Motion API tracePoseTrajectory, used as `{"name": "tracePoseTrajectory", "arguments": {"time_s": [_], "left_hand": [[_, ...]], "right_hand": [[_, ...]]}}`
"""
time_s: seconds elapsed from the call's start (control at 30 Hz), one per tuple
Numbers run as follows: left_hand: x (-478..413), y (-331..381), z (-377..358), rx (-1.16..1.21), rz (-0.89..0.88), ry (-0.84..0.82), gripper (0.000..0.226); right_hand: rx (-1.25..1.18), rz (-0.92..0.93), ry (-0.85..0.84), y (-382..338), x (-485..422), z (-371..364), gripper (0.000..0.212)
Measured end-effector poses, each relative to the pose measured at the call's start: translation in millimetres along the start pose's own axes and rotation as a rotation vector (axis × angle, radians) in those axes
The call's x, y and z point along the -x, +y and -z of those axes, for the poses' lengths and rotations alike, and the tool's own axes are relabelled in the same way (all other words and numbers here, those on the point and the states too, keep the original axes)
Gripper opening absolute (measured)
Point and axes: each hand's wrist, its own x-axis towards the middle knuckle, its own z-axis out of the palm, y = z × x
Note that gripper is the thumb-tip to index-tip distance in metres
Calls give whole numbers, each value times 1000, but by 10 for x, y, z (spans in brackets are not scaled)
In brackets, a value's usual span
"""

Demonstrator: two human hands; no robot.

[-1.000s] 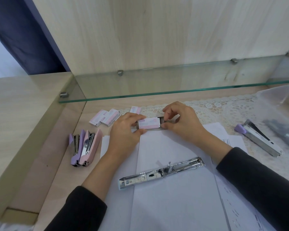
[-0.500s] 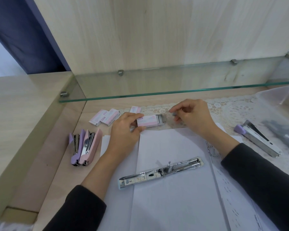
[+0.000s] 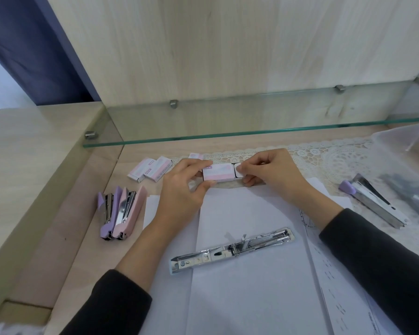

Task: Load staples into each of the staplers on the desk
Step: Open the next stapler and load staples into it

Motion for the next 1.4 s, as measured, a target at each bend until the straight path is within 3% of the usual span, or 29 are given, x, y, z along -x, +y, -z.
{"name": "tracePoseTrajectory", "arguments": {"time_s": [0.13,0.47,0.73,0.87,0.97,1.13,1.3,1.4], "left_hand": [[5,-6,-2,8,-10,16,35],[9,-37,-44,4,-4,-11,34],[20,-63,-54,-86,92,-101,31],[26,-7,-15,-79,124,-182,27],[17,33,98,-62,125,-236,27],[92,169,418,-110,41,-119,18],[440,521,505,-107,36,-377,10],[666,605,422,-114,43,-429,9]], "right_hand": [[25,17,60,24,-16,-17,15],[-3,46,25,-2,34,-99,9],[-37,0,-9,-64,31,23,29],[17,42,6,-78,150,144,17],[60,34,-7,-88,291,249,20],[8,29,-2,-99,546,401,26],[8,-7,-44,-116,766,383,21],[65,14,-65,-141,877,334,13]]}}
